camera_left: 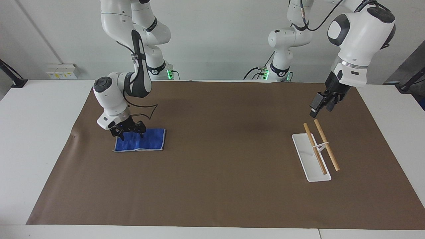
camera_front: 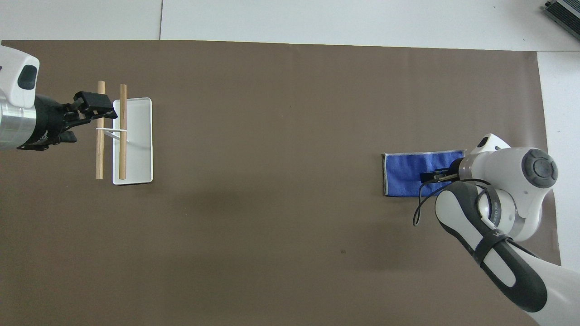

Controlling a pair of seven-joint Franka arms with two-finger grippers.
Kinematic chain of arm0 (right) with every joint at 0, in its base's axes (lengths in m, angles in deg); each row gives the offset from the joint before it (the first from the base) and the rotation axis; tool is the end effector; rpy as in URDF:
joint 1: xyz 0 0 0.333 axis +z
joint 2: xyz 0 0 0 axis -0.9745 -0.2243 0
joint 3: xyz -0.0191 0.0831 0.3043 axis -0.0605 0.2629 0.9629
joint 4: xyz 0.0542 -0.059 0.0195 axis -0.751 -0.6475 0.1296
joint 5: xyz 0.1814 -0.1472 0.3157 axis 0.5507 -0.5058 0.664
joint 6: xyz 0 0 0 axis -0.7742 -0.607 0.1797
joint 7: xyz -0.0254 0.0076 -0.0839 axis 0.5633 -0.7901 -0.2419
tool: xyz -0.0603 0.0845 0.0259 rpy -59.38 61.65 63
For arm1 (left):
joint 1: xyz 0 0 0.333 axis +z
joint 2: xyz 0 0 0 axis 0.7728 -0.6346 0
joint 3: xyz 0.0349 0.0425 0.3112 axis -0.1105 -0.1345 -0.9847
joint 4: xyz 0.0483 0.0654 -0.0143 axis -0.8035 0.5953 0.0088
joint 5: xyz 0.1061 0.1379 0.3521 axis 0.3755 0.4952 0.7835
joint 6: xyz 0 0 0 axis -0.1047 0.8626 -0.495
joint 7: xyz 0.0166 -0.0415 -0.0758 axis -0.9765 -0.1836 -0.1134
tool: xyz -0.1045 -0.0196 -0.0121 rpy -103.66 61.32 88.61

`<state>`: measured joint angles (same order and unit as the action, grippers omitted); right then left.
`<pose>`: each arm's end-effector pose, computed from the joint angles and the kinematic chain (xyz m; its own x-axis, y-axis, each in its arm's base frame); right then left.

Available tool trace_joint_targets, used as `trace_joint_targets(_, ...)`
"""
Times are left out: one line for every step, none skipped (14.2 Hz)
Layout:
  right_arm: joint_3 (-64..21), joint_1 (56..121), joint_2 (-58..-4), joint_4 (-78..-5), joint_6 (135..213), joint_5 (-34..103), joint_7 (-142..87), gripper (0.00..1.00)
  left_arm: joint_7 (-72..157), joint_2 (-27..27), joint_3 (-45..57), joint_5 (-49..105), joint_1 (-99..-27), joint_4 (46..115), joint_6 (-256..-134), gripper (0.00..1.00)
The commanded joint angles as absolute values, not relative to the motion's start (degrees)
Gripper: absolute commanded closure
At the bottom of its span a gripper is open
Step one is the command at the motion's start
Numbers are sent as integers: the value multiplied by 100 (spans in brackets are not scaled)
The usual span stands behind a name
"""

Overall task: Right arm passes towel to left arm to hang
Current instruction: 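Reach the right gripper down and grasp the blue towel's edge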

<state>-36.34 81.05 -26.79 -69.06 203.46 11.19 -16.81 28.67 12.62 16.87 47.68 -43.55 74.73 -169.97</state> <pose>0.5389 -0.0361 0.2772 0.9820 0.1623 0.0965 0.1652 -0.9860 -0.0228 0.5650 -0.0777 0.5775 0.8989 0.4142 0.1428 0.3871 -0.9035 0.1837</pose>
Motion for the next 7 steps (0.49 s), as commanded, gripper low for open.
trace_joint_targets(-3601,8029,-2664,-6945,20435,1271,-1422,39,2843,1451,1652,4667,-4367,7706,-17141,0)
trace_joint_targets(-3601,8038,-2664,-6945,20435,1271,-1440,73,2843,1451,1652,4667,-4367,7706,-17141,0)
trace_joint_targets(-3601,8038,-2664,-6945,20435,1271,-1475,100,2809,1451,1652,4667,-4367,7706,-17184,0)
trace_joint_targets(-3601,8038,-2673,-6945,20426,1280,-1501,100,2808,1451,1652,4658,-4367,7706,-17271,0)
trace_joint_targets(-3601,8038,-2673,-6911,20400,1280,-1562,100,2747,1442,1652,4658,-4367,7706,-17385,0)
trace_joint_targets(-3601,8047,-2664,-6876,20373,1280,-1641,100,2642,1442,1652,4658,-4367,7706,-17404,0)
trace_joint_targets(-3601,8099,-2638,-6814,20347,1280,-1747,100,2546,1442,1652,4658,-4367,7706,-17413,0)
